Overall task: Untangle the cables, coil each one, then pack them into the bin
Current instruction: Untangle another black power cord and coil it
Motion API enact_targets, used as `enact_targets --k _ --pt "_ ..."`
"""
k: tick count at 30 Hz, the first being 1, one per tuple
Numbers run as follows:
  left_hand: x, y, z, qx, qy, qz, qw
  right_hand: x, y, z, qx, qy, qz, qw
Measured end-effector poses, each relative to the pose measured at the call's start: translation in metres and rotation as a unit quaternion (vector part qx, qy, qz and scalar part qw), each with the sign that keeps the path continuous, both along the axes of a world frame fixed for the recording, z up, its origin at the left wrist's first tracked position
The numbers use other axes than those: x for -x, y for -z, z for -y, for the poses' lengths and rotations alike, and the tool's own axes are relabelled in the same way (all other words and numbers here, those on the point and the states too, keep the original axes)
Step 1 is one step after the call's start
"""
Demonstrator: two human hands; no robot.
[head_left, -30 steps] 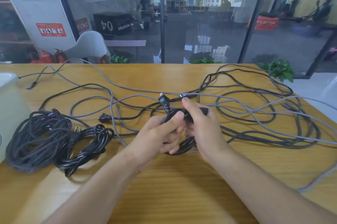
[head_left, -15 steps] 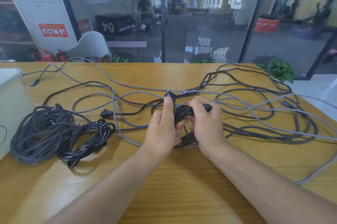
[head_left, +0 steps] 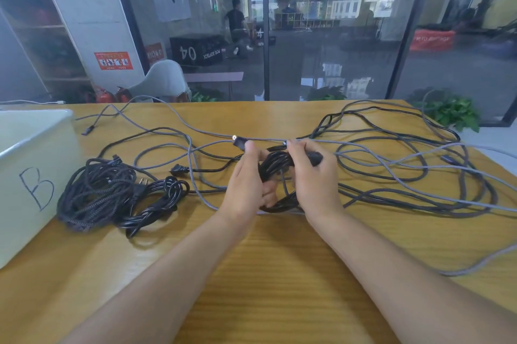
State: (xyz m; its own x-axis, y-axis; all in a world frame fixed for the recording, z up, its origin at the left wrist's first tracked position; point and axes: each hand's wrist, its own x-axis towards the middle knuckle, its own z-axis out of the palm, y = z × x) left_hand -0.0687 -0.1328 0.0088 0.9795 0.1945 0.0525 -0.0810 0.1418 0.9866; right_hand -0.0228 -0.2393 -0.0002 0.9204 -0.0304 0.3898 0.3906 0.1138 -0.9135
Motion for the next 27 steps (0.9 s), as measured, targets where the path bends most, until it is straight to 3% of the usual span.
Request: enact_targets --k 3,8,12,16,21,25,27 --pt "-0.001 0.001 -0.004 0.002 -0.016 0.014 1.0 0.001 0.0 -0.003 -0.014 -0.007 -0.004 1.0" --pt "0.001 -0.001 -0.006 -0.1 0.05 0.119 0.987 -0.003 -0.002 -0.004 -0.003 0.009 -0.031 0.999" --pt "-0.003 0.002 -0.019 -0.119 0.059 0.1 0.986 -0.004 -0.002 -0.006 0.023 -0.064 -0.081 0.994" --pt "-0.006 -0.001 -0.04 -0.087 0.033 0.105 0.99 -0.004 0.0 -0.01 0.007 -0.154 -0.097 0.983" --pt "-0.011 -0.004 -0.06 -0.02 -0.002 0.11 0.994 -0.01 0.007 -0.008 0.055 -0.189 -0.104 0.975" --pt "-0.006 -0.008 -0.059 0.004 0.05 0.105 0.993 -0.007 0.012 -0.012 0.033 -0.234 -0.072 0.969" --pt "-0.003 -0.008 -0.057 0.01 0.089 0.086 0.992 -0.003 0.012 -0.014 0.027 -0.207 -0.032 0.978"
